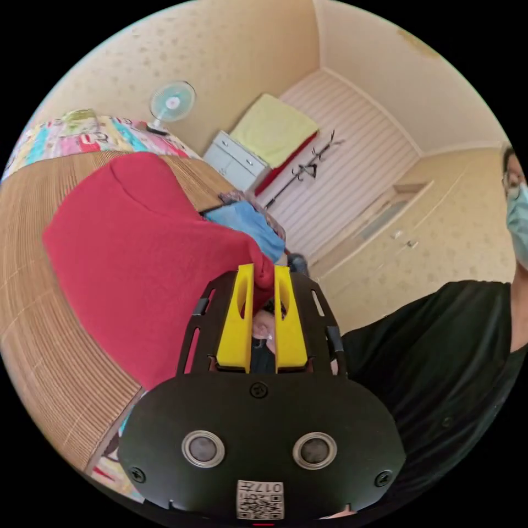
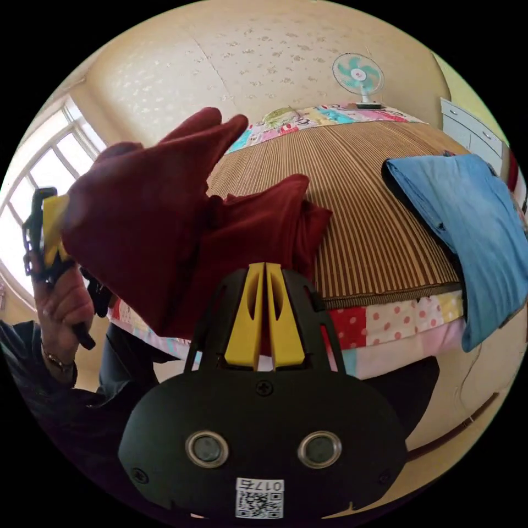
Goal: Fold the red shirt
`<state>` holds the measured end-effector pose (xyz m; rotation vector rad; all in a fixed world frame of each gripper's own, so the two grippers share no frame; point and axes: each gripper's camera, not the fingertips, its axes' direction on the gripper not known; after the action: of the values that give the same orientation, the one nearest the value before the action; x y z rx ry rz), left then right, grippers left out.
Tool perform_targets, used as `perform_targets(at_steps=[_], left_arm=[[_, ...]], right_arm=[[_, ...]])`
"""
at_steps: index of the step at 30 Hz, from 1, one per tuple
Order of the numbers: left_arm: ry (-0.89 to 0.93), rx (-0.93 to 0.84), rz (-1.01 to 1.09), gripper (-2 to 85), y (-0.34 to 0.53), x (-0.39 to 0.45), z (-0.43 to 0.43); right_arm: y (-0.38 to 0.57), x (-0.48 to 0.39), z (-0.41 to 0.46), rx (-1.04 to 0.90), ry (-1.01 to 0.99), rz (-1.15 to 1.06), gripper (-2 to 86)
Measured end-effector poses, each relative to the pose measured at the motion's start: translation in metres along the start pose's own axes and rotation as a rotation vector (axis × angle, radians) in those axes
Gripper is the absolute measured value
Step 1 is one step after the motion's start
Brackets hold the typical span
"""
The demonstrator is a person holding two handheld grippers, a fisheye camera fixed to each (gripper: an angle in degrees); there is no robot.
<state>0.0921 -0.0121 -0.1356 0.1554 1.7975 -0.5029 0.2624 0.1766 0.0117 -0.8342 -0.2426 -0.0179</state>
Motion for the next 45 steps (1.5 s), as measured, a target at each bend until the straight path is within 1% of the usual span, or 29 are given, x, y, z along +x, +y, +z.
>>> perform_targets(at_steps=[1,2,4,5,8,10,12,14,16,17,18,21,23,24,25,27,28,30,31,34,36,38,39,40,41,42,43,45], left_arm=[[0.038,-0.053,-0.029,7.0,0.004,-0.005,0.027],[0.076,-0.077,-0.039,6.4,0.006,-0.006,0.039],[0.217,-0.142,-0.050,4.5,0.020,-0.004,0.073],[0.216,-0.161,-0.052,4.1,0.025,-0.003,0.079],[0.061,-0.234,-0.038,5.8,0.044,0.009,0.086],[-0.110,-0.209,-0.008,9.5,0.057,0.022,0.067],[-0.204,-0.157,0.009,9.9,0.067,0.030,0.047],[-0.269,-0.098,-0.007,9.9,0.076,0.034,0.025],[-0.323,-0.015,-0.036,10.1,0.088,0.034,0.003],[-0.332,-0.001,-0.041,10.1,0.090,0.033,-0.001],[-0.343,0.008,-0.061,10.4,0.094,0.029,-0.004],[-0.333,-0.016,-0.150,11.5,0.100,0.011,0.000],[-0.341,-0.037,-0.200,11.5,0.106,0.003,0.001],[-0.344,-0.035,-0.205,11.5,0.111,0.001,0.000],[-0.357,-0.027,-0.211,11.5,0.116,0.001,-0.002],[-0.364,-0.022,-0.228,11.5,0.123,-0.003,-0.004],[-0.355,-0.018,-0.237,11.5,0.125,-0.006,-0.005],[-0.346,0.001,-0.243,11.5,0.124,-0.007,-0.007],[-0.345,0.020,-0.233,11.5,0.119,-0.004,-0.010],[-0.344,0.053,-0.142,11.4,0.093,0.010,-0.013],[-0.348,0.054,-0.096,11.3,0.074,0.016,-0.011],[-0.355,0.054,-0.065,11.2,0.058,0.019,-0.005],[-0.373,0.051,-0.043,11.1,0.049,0.019,0.002],[-0.399,0.034,-0.025,10.5,0.043,0.018,0.011],[-0.409,0.018,-0.020,10.1,0.040,0.016,0.017],[-0.416,-0.032,-0.013,9.7,0.037,0.008,0.032],[-0.431,-0.121,-0.015,9.1,0.037,-0.004,0.051],[-0.491,-0.179,-0.039,7.7,0.049,-0.020,0.065]], right_arm=[[0.004,0.021,-0.020,0.040,0.014,0.088,0.7],[0.006,0.032,-0.029,0.050,0.028,0.131,0.7],[0.011,0.071,-0.056,0.052,0.016,0.219,1.2],[0.012,0.079,-0.062,0.049,0.004,0.232,1.3],[0.014,0.105,-0.085,0.043,-0.116,0.251,2.2],[0.007,0.102,-0.098,0.041,-0.278,0.188,4.3],[-0.005,0.087,-0.104,0.034,-0.398,0.107,6.2],[-0.021,0.069,-0.101,-0.026,-0.492,0.039,8.0],[-0.044,0.047,-0.077,-0.233,-0.570,0.003,8.4],[-0.048,0.042,-0.071,-0.274,-0.576,-0.007,8.2],[-0.054,0.031,-0.068,-0.293,-0.573,-0.048,6.4],[-0.062,0.006,-0.095,-0.200,-0.568,-0.163,4.2],[-0.055,0.004,-0.109,-0.162,-0.573,-0.192,3.8],[-0.047,0.011,-0.105,-0.188,-0.551,-0.173,3.5],[-0.036,0.023,-0.089,-0.253,-0.433,-0.120,3.4],[-0.019,0.038,-0.061,-0.374,-0.312,-0.049,3.4],[-0.013,0.042,-0.054,-0.393,-0.365,0.001,3.3],[-0.011,0.035,-0.064,-0.329,-0.415,0.023,3.3],[-0.015,0.025,-0.073,-0.295,-0.404,0.017,3.3],[-0.033,-0.005,-0.093,-0.245,-0.297,0.023,3.6],[-0.049,-0.029,-0.105,-0.203,-0.270,0.006,3.6],[-0.063,-0.063,-0.118,-0.134,-0.275,-0.077,3.5],[-0.072,-0.090,-0.121,-0.109,-0.287,-0.165,3.3],[-0.079,-0.117,-0.120,-0.102,-0.284,-0.250,3.3],[-0.081,-0.130,-0.116,-0.108,-0.278,-0.291,3.3],[-0.085,-0.156,-0.103,-0.149,-0.266,-0.375,3.5],[-0.087,-0.179,-0.084,-0.218,-0.247,-0.451,3.8],[-0.084,-0.203,-0.047,-0.300,-0.162,-0.504,4.3]])
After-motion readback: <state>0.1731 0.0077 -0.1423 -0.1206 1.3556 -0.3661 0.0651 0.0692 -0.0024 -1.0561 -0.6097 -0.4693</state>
